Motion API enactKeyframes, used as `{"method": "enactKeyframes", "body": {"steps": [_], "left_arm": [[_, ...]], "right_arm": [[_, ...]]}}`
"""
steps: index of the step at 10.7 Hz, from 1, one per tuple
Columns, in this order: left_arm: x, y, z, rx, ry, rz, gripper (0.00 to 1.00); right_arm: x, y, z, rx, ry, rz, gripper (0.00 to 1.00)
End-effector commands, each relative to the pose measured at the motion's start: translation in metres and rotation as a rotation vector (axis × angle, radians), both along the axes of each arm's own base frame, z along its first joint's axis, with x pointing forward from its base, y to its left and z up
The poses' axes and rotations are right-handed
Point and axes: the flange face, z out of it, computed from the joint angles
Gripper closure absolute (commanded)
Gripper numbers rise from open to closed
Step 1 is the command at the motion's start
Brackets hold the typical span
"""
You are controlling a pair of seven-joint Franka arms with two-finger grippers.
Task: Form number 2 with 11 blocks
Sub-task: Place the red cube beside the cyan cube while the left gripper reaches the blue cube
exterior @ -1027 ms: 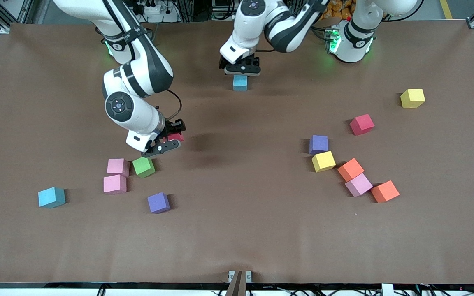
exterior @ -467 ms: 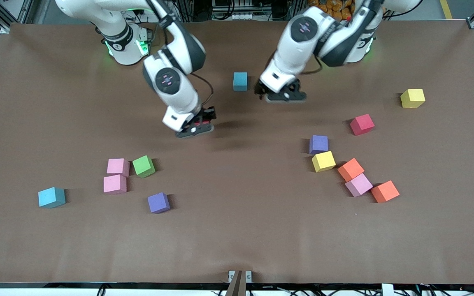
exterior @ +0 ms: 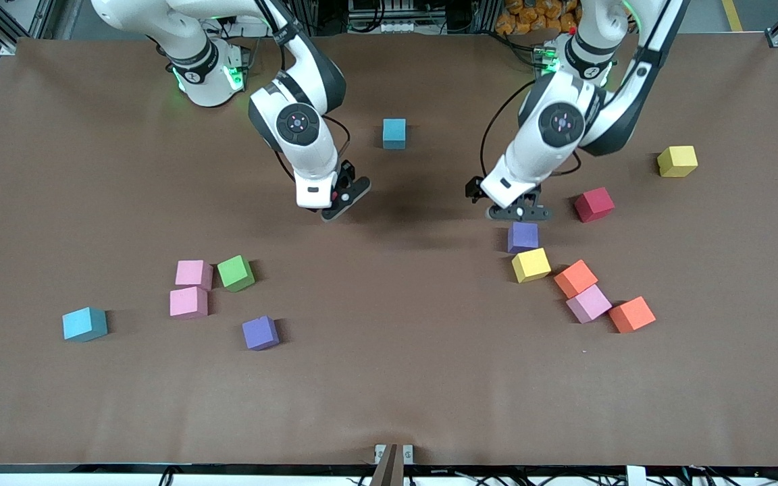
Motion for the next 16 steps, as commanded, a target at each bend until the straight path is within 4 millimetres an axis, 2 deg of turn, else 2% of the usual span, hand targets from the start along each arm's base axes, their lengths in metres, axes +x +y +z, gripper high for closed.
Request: {"method": "enactKeyframes", "body": {"steps": [1,2,4,5,6,8,10,13,16], "left_arm": [[0.035,0.012,-0.005,0.064,-0.003,-0.076,0.00],[0.044,0.013,-0.008,0.091,-0.003,-0.097,0.00],[0.059,0.018,-0.010,0.134,-0.022,-0.130,0.00],[0.067,0.028,-0.012,0.145,-0.028,-0.129,0.00],[0.071,0.031,-0.022,0.146,-0.014,-0.132,0.00],[0.072,0.035,-0.036,0.154,0.007,-0.134,0.00],[0.072,0.036,-0.054,0.159,0.034,-0.131,0.00],[0.071,0.047,-0.066,0.164,0.060,-0.121,0.00],[0.071,0.054,-0.076,0.166,0.079,-0.112,0.00]], "right_arm": [[-0.020,-0.016,0.001,0.017,0.012,0.276,0.83],[-0.029,-0.016,0.002,0.021,0.011,0.327,0.83],[-0.073,0.006,-0.003,0.020,0.013,0.424,0.83],[-0.094,0.016,-0.011,0.027,-0.007,0.467,0.83],[-0.111,0.017,-0.025,0.037,-0.036,0.490,0.83],[-0.143,0.029,-0.039,0.054,-0.076,0.550,0.83],[-0.159,0.040,-0.041,0.055,-0.079,0.567,0.83],[-0.181,0.051,-0.045,0.058,-0.068,0.533,0.83],[-0.205,0.048,-0.064,0.071,-0.101,0.511,0.83]]}}
